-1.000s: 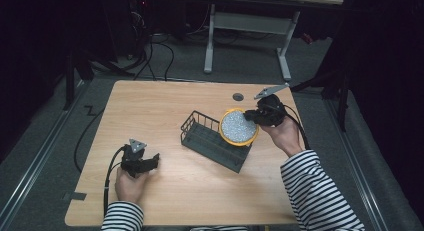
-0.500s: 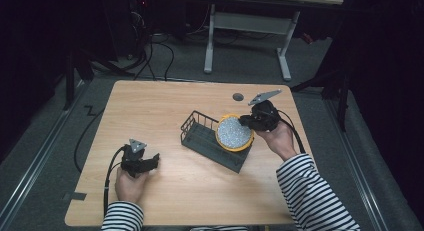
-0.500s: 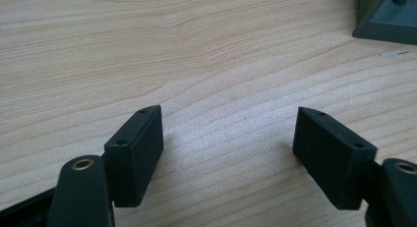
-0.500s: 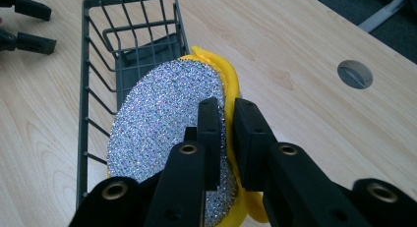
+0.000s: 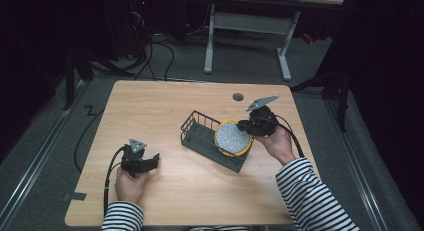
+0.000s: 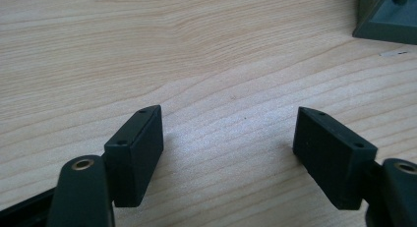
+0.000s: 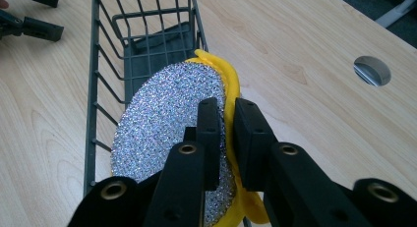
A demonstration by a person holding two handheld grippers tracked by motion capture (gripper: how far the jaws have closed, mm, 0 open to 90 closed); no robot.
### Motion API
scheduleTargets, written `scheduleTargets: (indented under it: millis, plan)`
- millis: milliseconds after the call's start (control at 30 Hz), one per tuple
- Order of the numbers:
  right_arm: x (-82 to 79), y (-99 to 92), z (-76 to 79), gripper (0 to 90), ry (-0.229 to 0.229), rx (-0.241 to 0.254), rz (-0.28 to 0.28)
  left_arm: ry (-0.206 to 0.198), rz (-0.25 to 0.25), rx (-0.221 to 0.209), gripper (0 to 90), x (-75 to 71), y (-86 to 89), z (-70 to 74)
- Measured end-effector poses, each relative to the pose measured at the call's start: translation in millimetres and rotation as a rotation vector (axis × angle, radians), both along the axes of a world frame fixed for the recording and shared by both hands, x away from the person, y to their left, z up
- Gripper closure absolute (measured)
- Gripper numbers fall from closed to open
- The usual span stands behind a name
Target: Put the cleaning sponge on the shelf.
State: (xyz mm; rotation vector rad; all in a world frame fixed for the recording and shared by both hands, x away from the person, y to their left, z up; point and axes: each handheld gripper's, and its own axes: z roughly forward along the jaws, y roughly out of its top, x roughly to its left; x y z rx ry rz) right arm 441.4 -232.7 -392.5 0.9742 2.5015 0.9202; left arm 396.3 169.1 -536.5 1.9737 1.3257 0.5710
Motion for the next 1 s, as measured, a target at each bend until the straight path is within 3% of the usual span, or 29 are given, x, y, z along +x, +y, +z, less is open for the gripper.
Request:
scheduleTargets:
  millis: [300,500,767,1000]
  plan:
    - [-2.7,3.4,-3.4,79.9,0.013,-0.004,0.021,0.000,0.000,0.000,27.8,0.0,0.0,0.0]
    - [-3.1,2.4,-3.2,75.0,0.019,0.010,0.006,0.000,0.000,0.000,27.8,0.0,0.0,0.0]
    - [-3.7,-7.0,1.7,60.9,0.027,0.071,-0.025,0.000,0.000,0.000,27.8,0.0,0.0,0.0]
    - [-8.0,-24.0,12.4,53.4,-0.007,0.140,-0.075,0.000,0.000,0.000,27.8,0.0,0.0,0.0]
